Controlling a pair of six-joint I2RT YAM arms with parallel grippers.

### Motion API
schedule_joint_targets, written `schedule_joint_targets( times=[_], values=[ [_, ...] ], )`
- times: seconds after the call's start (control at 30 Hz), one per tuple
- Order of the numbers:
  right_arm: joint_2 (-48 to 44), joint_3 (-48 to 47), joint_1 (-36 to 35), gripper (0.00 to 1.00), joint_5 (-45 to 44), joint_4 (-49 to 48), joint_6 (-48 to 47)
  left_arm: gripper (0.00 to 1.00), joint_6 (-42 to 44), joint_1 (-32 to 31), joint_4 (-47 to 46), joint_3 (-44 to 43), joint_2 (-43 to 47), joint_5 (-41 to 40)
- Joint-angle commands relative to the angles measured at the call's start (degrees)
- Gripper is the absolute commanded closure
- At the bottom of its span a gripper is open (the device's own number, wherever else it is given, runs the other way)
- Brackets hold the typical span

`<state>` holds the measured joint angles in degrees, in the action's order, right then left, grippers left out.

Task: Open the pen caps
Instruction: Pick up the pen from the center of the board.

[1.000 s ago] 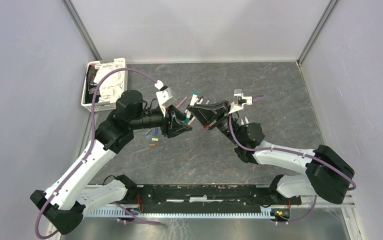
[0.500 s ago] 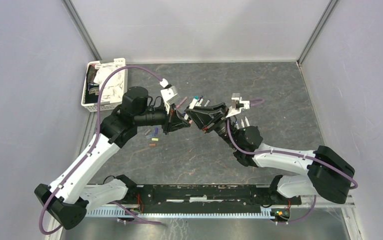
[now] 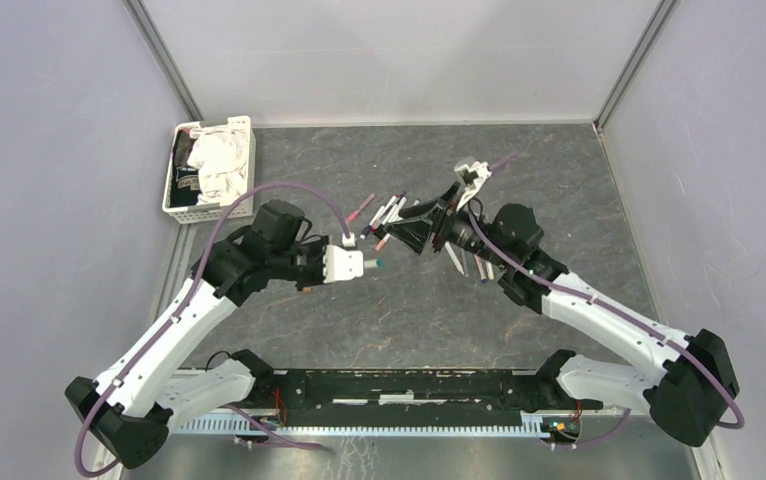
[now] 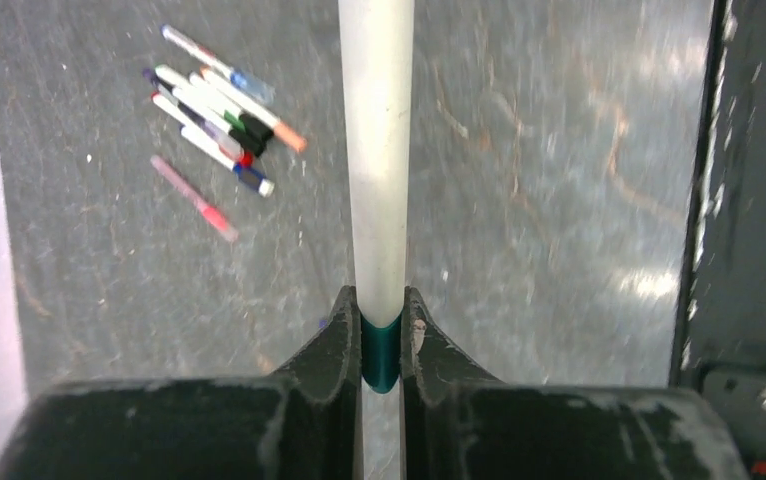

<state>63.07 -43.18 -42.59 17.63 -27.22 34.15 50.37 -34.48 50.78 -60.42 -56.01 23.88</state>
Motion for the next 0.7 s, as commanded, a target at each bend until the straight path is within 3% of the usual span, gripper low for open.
schedule_joint_targets(
  times=[0.0,0.1,0.2,0.67],
  values=[
    [4.5,-9.3,1.1,0.33,10.6,18.1,-4.5,0.98,22.6,-0.2,8.2,0.8,1.3,-5.1],
    [11.2,-14.3,1.2,0.33,17.8,23.9,-5.0,0.98,28.2,-0.4,9.0,0.8,1.6,-6.5],
    [15.5,-14.5,0.6,0.32,23.1,20.6,-1.6,0.98,31.8,-0.7,9.1,0.8,2.0,-7.6],
    [27.7,-19.0,-5.9,0.32,30.2,12.3,6.7,0.98,34.2,-2.7,8.4,1.3,0.7,-11.6]
  ],
)
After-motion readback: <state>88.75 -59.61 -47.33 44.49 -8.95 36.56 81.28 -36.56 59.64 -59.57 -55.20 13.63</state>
